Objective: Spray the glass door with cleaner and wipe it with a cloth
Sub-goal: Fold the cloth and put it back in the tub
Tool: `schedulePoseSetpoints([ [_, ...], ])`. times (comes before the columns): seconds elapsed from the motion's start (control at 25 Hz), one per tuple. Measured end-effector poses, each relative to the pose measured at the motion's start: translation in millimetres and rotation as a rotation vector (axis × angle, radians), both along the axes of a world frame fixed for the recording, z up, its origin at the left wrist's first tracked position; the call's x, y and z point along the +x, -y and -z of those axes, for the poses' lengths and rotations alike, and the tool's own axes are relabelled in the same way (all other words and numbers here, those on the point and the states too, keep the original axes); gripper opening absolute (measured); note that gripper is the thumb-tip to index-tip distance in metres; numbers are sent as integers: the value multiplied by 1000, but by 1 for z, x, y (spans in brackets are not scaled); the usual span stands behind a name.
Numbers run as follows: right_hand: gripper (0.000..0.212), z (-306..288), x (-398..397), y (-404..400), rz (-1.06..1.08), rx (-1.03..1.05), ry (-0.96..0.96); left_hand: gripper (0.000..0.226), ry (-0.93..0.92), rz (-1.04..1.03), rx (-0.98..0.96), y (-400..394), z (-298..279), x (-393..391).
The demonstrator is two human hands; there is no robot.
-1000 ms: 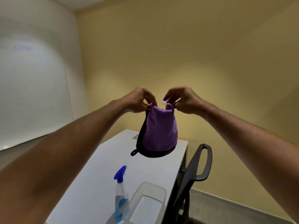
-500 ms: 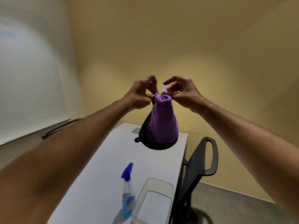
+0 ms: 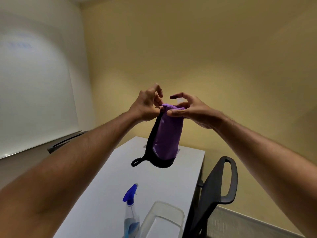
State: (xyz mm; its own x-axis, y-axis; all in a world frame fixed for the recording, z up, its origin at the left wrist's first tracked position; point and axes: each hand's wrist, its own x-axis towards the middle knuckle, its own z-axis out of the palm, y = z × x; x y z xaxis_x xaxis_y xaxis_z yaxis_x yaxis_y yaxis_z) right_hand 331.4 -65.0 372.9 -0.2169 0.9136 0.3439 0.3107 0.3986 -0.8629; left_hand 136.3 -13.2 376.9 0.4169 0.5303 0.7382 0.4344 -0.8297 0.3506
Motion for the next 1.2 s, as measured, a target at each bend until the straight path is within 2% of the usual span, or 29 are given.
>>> schedulePoseSetpoints([
  [0.16, 66, 2, 15, -10, 55, 91, 25, 36, -51, 29, -19, -2, -5, 14],
  [0.36, 72, 1, 29, -15, -22, 60, 63, 42, -136, 117, -226, 0, -8, 19],
  [0.64, 80, 17, 35, -26, -60, 8, -40, 45, -92, 0, -219, -1, -5, 18],
  [0.96, 69, 73, 37, -44, -109, -214, 50, 47, 201, -129, -224, -33, -3, -20],
  [1.12, 39, 80, 13, -48, -99, -166, 75, 46, 256, -136, -228, -46, -4, -31],
  [1.2, 33, 82, 2, -53, -53, -143, 64, 46, 256, -137, -225, -53, -4, -40],
])
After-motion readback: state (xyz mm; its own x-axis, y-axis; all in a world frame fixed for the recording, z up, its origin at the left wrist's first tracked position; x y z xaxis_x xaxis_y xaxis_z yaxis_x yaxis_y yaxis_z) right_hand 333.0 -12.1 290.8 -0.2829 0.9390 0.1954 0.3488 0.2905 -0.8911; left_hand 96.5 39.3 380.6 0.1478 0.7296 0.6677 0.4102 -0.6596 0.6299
